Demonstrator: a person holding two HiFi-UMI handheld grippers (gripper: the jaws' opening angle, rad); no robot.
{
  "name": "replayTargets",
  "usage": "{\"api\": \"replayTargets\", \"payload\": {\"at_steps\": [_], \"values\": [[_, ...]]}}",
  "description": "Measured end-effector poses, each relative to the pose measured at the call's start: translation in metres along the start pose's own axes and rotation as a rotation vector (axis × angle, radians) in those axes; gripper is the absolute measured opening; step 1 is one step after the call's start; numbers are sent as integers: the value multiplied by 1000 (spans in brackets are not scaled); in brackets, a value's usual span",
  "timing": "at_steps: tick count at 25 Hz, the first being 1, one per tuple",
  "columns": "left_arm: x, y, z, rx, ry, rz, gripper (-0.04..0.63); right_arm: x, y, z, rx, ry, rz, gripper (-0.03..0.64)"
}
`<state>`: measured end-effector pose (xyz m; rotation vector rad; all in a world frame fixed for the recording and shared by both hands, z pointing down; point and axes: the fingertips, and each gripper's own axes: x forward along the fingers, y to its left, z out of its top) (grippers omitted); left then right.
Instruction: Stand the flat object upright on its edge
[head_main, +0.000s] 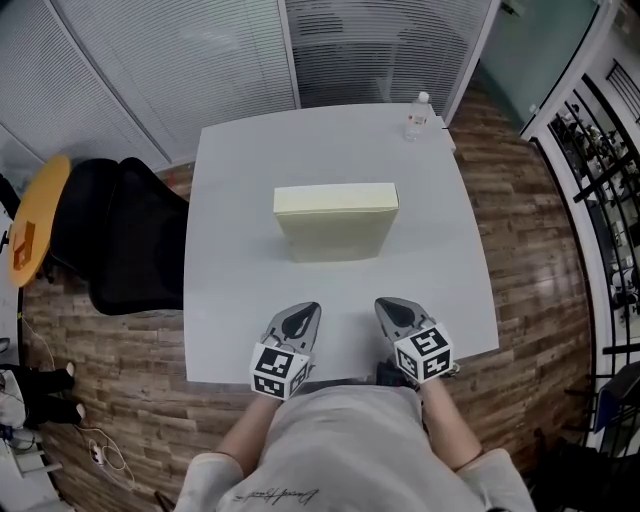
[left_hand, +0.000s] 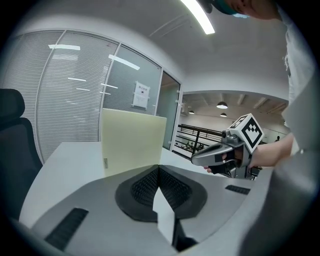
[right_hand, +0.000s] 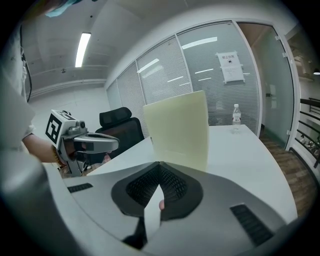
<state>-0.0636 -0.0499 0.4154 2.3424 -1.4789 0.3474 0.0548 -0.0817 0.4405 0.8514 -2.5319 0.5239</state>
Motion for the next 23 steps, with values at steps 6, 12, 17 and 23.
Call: {"api": "replayTargets", "payload": {"at_steps": [6, 12, 17, 23], "values": [[-1, 0, 2, -8, 5, -5, 11, 2, 5, 3, -3, -8, 13, 23], [-2, 0, 4, 4, 6, -7, 11, 4, 10, 6, -20, -9, 25, 23], [-5, 1, 6, 17, 8, -9, 11, 4, 10, 8, -18, -13, 27, 23], [-8, 1, 5, 30, 11, -2, 11, 4, 13, 7, -20, -14, 34, 23]]}}
